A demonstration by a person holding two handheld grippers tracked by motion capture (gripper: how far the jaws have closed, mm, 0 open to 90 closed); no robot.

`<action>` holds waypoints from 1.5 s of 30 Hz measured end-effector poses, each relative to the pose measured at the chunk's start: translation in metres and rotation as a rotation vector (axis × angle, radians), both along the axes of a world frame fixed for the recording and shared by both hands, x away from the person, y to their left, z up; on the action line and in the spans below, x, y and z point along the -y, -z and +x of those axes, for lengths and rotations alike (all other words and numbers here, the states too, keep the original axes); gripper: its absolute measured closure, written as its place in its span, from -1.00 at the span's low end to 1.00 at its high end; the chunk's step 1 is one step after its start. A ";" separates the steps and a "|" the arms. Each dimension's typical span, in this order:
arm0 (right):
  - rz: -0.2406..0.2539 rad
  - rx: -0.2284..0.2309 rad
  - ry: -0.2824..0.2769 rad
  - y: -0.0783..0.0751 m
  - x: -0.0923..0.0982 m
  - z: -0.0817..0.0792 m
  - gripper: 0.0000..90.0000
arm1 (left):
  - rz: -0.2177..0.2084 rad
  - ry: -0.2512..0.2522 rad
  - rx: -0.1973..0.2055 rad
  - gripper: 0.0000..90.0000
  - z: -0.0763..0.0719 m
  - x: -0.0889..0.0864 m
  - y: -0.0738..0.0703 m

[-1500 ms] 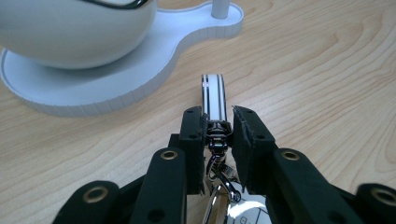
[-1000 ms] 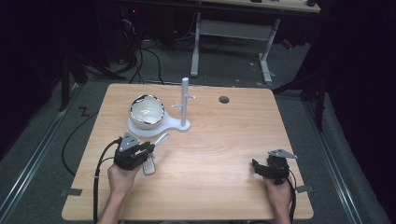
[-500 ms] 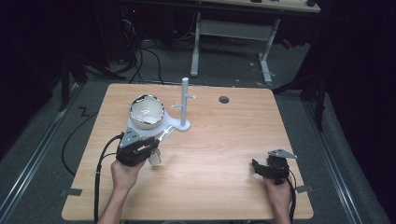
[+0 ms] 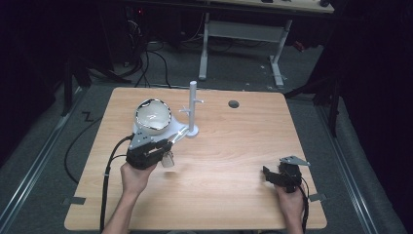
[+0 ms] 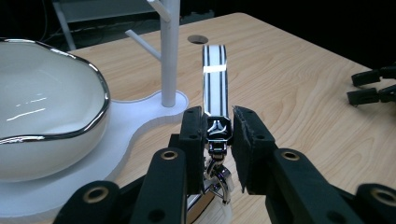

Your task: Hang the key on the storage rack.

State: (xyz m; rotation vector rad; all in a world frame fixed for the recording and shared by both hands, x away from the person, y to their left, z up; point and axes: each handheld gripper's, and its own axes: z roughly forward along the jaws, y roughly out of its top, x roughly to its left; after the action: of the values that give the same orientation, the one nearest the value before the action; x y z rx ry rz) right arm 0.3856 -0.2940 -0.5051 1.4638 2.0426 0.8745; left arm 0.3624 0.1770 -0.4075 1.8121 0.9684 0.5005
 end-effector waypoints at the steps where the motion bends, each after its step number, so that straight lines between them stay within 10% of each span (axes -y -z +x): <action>1: 0.000 0.000 0.000 0.000 0.000 0.000 -0.45 | -0.001 0.002 0.001 0.65 0.000 0.000 -0.001; 45: 0.002 0.000 -0.001 0.000 0.000 0.000 -0.45 | -0.077 0.111 0.062 0.65 0.032 0.033 -0.048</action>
State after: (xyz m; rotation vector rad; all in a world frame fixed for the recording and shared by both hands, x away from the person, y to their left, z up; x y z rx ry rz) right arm 0.3856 -0.2942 -0.5052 1.4639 2.0435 0.8775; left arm 0.3942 0.1436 -0.3592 1.7605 0.8285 0.4423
